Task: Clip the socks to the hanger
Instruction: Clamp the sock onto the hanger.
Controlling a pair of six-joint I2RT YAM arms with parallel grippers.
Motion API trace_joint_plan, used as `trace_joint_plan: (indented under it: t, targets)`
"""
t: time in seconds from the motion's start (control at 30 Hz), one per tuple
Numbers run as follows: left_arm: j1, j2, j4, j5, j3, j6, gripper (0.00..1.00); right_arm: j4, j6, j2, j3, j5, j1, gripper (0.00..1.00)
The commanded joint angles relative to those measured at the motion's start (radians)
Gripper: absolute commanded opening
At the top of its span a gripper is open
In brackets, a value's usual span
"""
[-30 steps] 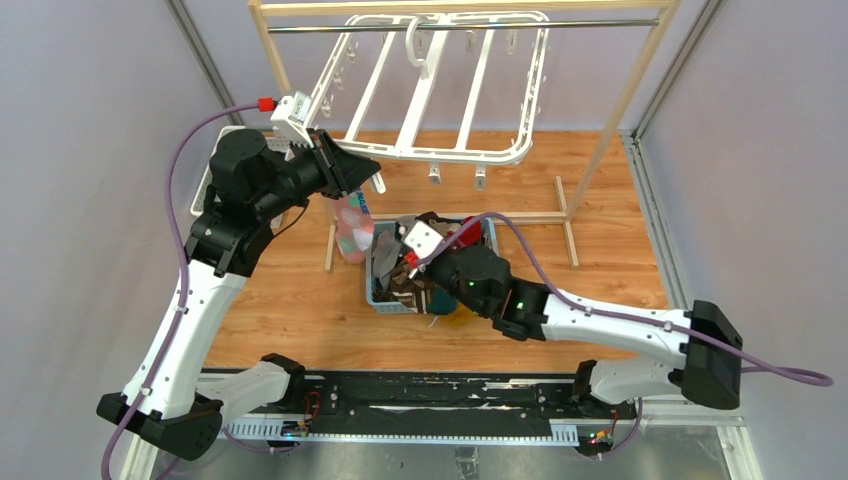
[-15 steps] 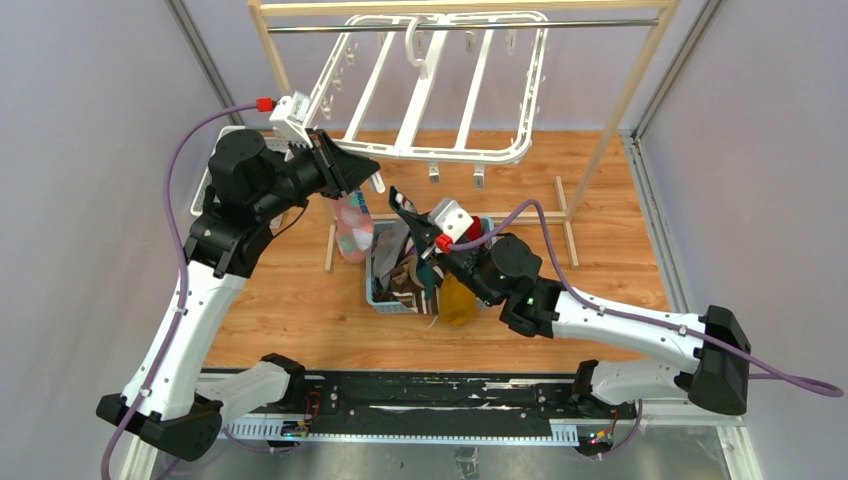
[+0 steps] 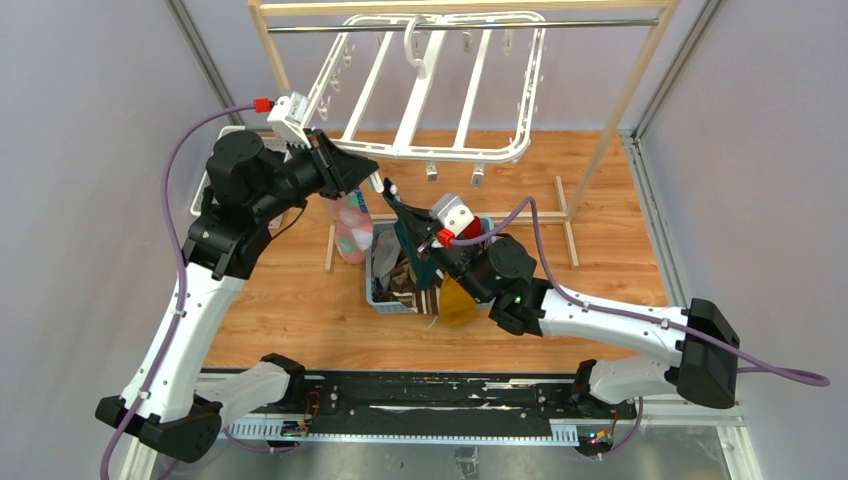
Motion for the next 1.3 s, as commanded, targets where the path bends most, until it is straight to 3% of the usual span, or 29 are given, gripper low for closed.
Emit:
trace_joint_plan:
  t: [0.0, 1.27]
  targets:
    - [0.005, -0.016, -0.026, -0.011, -0.002, 0.000, 0.12, 0.091, 0.022, 0.012, 0.028, 0.028, 0.001, 0.00]
    - [0.005, -0.013, -0.028, -0.038, -0.006, -0.004, 0.12, 0.063, 0.017, 0.090, 0.133, -0.024, 0.025, 0.00]
